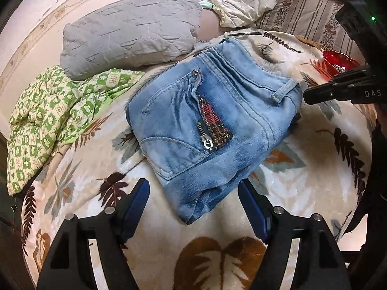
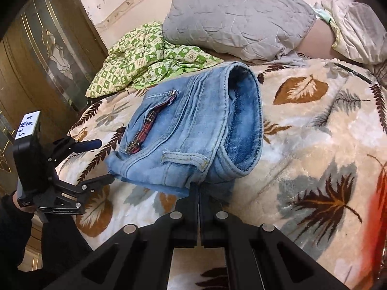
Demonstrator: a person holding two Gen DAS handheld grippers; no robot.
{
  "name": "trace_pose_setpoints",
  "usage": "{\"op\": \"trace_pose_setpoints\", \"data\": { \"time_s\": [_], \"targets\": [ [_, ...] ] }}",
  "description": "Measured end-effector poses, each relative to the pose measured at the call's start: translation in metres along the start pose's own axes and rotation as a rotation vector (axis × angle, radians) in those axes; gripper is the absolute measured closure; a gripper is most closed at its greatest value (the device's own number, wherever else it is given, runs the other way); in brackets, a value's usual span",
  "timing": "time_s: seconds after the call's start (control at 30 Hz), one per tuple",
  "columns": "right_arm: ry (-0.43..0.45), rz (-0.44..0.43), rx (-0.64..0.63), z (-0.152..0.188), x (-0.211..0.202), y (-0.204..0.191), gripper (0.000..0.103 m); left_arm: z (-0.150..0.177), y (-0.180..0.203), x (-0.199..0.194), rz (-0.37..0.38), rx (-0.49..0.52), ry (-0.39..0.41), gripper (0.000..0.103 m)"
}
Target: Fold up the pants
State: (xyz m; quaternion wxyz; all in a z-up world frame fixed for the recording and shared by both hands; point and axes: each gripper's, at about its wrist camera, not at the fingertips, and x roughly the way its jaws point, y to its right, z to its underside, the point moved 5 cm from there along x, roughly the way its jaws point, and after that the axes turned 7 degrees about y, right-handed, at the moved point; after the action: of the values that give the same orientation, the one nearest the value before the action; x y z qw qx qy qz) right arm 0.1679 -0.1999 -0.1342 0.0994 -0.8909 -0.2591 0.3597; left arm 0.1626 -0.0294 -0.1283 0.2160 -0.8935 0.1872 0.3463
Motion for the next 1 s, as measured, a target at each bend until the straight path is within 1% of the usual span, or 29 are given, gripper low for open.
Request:
{"op": "trace_pose_setpoints", "data": {
  "time_s": [0.3,0.33,0.37,0.4,0.43,0.47,0.5,0.53,0.57,0.63,0.77,0.87,1.0],
  "targets": [
    [0.024,-0.001,0.011,-0.003,-0.016,0.006,0.101,-0.009,0.002,-0.009,0.005,0.001,0.022,0.027],
    [0.027,0.000,0.008,-0.004,-0.019,0.006,0.098,-0.010,0.002,-0.010,0.005,0.000,0.022,0.027],
    [0.029,0.002,0.008,-0.004,-0.021,0.007,0.092,-0.010,0.002,-0.010,0.005,-0.002,0.023,0.027],
    [0.035,-0.004,0.008,-0.005,-0.025,0.006,0.063,-0.010,0.002,-0.011,0.008,-0.006,0.024,0.027],
    [0.041,-0.015,0.010,-0.006,-0.028,0.007,0.001,-0.011,0.002,-0.011,0.011,-0.009,0.026,0.027],
    [0.056,-0.032,0.019,-0.007,-0.032,0.007,0.001,-0.011,0.002,-0.012,0.013,-0.011,0.027,0.027],
    [0.087,-0.051,0.024,-0.009,-0.034,0.006,0.000,-0.011,0.002,-0.012,0.014,-0.013,0.031,0.027],
    [0.092,-0.084,0.030,-0.009,-0.034,0.004,0.000,-0.012,0.002,-0.013,0.015,-0.015,0.033,0.027],
    [0.086,-0.091,0.037,-0.010,-0.032,0.004,0.000,-0.012,0.002,-0.013,0.016,-0.016,0.034,0.027],
    [0.084,-0.062,0.026,-0.011,-0.028,0.003,0.000,-0.013,0.002,-0.014,0.015,-0.018,0.038,0.027],
    [0.073,-0.066,0.017,-0.011,-0.018,-0.001,0.000,-0.013,0.002,-0.013,0.016,-0.006,0.040,0.027],
    [0.056,-0.055,0.024,-0.010,-0.012,-0.004,0.000,-0.014,0.008,-0.011,0.005,0.078,0.043,0.027],
    [0.037,-0.091,0.067,-0.005,-0.005,-0.003,0.000,-0.018,0.016,-0.007,0.003,0.198,0.060,0.027]
  ]
}}
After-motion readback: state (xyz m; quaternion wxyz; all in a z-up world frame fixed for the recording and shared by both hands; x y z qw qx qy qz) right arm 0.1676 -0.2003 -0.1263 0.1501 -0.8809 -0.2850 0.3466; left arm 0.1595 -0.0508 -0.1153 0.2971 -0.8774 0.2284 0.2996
